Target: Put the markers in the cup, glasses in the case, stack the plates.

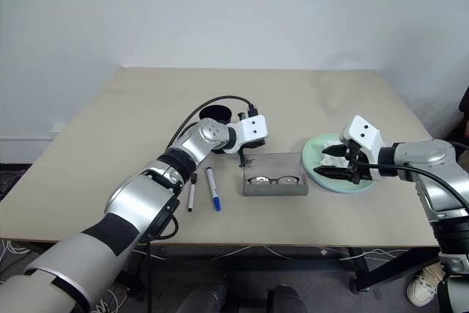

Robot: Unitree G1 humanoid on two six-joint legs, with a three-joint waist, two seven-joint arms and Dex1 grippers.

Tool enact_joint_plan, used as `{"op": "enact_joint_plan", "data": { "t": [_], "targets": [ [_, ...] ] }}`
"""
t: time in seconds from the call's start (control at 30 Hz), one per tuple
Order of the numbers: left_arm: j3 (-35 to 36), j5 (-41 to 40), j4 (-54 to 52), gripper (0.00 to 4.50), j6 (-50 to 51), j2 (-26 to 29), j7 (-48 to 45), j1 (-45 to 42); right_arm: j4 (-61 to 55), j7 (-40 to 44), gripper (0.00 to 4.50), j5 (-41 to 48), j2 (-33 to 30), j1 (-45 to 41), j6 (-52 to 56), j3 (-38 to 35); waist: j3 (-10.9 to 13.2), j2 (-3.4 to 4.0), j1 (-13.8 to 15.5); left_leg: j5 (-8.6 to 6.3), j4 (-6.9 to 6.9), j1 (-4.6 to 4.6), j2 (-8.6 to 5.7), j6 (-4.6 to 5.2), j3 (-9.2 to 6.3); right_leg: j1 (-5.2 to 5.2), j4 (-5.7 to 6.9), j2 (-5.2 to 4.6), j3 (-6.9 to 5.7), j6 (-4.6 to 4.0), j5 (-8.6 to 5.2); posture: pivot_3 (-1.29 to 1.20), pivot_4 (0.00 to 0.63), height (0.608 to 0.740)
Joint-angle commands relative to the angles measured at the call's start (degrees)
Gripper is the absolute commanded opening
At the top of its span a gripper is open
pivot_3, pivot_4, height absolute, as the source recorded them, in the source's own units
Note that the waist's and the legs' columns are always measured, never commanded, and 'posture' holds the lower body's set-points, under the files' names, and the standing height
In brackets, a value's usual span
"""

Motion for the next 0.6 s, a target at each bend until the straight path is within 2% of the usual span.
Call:
{"op": "enact_joint_plan", "data": {
  "t": [0.03,0.2,0.43,0.6],
  "targets": [
    [0.1,-0.4,-0.9,0.02,-0.6,-0.4,-5.4,1.0,-2.0,-0.5,2.99,0.9,-0.1,-0.8,0.2,-1.8,0.0,-0.01,0.0,0.0,0.0,0.0,0.0,0.0,0.0,0.0,0.0,0.0,0.0,0.0,0.0,0.0,0.0,0.731],
    [-1.6,1.2,-2.1,0.02,-1.8,0.3,-11.3,3.0,-1.9,-0.9,2.99,1.0,0.1,-1.3,0.0,-1.6,-0.2,-0.03,0.0,0.0,0.02,0.02,0.01,0.0,0.0,0.05,-0.01,-0.05,-0.03,-0.01,0.01,0.0,0.0,0.731],
    [-1.4,-0.8,-6.9,0.02,-1.8,0.5,-21.9,5.2,-1.4,-0.9,2.99,0.9,0.4,-2.0,-0.3,-1.4,-0.4,-0.06,-0.1,0.0,0.03,0.0,0.04,0.0,-0.01,0.0,0.02,-0.04,-0.03,-0.07,0.04,0.0,0.0,0.731],
    [-1.5,-1.7,-10.4,0.02,-0.8,0.7,-24.5,6.8,-0.7,-0.8,2.99,0.6,0.5,-2.4,-0.7,-1.1,-0.4,-0.05,0.0,0.0,0.02,0.0,0.04,0.0,-0.01,0.01,0.0,-0.04,-0.03,-0.08,0.04,0.0,0.0,0.731]
  ]
}}
